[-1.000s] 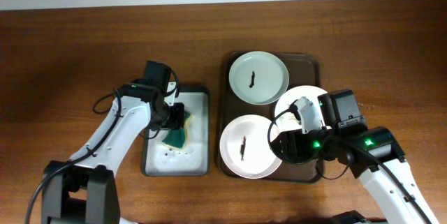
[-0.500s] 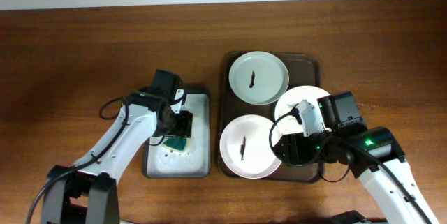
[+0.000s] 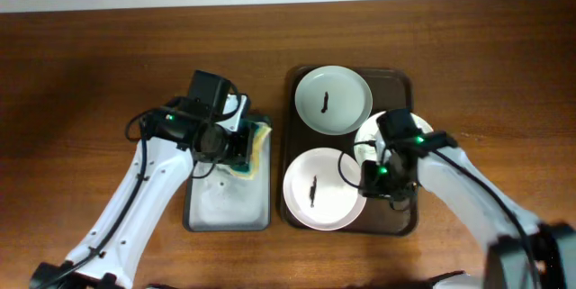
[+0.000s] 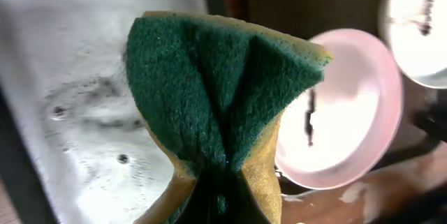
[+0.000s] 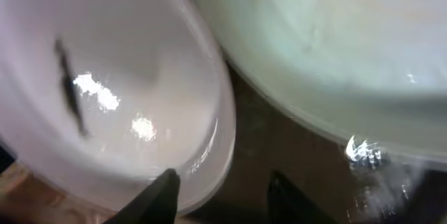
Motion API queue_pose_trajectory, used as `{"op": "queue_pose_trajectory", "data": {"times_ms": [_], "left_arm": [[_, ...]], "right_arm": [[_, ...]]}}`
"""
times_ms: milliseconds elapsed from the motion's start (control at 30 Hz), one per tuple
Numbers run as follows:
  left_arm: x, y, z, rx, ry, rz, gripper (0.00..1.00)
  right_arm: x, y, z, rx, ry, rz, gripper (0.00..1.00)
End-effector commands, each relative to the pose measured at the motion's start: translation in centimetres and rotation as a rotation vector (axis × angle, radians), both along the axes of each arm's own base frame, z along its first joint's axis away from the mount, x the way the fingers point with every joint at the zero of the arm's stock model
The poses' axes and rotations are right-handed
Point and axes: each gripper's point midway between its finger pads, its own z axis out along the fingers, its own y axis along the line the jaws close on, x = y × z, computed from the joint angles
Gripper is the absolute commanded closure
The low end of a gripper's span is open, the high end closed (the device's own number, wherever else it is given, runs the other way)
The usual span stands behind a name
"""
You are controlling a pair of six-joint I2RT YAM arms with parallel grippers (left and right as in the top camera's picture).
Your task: Clean dirty plates on tray and stack at the side
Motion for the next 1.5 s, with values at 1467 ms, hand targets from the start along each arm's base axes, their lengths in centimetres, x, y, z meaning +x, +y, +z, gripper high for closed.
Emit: {"op": "queue_pose_trajectory", "data": {"times_ms": [1467], "left_arm": [[2.5,-3.7,-8.6,0.575,0.043,0.13,1.0]], "right_arm": [[0.7,-2.6,-5.5,-0.158,0.111,-0.194,0.96]]}}
